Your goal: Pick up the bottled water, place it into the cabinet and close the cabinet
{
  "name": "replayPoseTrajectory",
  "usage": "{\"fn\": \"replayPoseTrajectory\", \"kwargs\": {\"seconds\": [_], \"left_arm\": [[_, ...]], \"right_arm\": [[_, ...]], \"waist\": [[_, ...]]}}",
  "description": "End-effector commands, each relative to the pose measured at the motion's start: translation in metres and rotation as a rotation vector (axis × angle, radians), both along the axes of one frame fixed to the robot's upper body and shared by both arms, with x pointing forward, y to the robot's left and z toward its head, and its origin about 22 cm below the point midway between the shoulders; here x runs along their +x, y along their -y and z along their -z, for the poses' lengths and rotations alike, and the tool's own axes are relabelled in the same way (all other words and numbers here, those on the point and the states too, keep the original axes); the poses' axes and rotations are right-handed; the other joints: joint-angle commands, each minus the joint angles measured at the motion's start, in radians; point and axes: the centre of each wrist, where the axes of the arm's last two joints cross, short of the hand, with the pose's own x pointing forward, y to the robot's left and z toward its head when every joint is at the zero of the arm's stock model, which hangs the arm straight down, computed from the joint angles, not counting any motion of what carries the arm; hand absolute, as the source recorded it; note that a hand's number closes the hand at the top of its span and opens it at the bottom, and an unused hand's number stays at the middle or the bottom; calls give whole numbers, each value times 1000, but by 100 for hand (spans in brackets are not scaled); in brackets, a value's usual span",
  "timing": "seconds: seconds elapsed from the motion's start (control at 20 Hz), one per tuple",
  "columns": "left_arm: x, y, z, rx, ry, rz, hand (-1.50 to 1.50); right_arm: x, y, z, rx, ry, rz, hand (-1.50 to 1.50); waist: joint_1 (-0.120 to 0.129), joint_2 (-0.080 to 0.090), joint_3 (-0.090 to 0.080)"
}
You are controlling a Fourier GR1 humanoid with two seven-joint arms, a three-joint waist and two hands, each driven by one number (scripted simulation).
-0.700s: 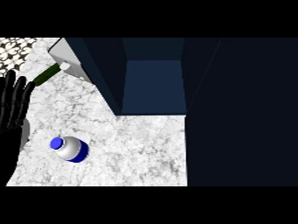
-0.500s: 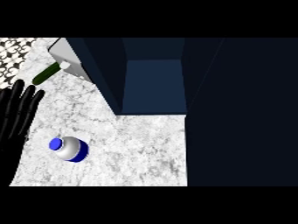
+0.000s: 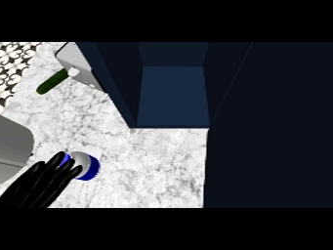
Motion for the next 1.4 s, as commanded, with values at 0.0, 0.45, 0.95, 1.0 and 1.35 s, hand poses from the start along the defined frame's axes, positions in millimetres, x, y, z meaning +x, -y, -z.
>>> {"fn": "replayPoseTrajectory", "kwargs": {"seconds": [0.0,0.45,0.95,1.0,1.35], "left_arm": [[-29,-18,-29,2,-65,94,-150],[-60,-33,-36,-15,-68,67,-150],[-72,-52,-37,-4,-84,43,-150],[-74,-55,-38,5,-97,35,-150],[-74,-68,-26,-3,-112,-43,-150]], "right_arm": [[-30,0,-14,25,-19,-44,-150],[-58,25,-38,-9,-21,-47,-150],[-61,24,-38,13,-26,-45,-150],[-61,29,-38,-4,-8,-34,-150],[-73,24,-38,30,-36,-77,-150]], "waist": [[2,-1,0],[4,-5,1],[7,-4,1],[6,-3,1],[-9,-3,1]]}}
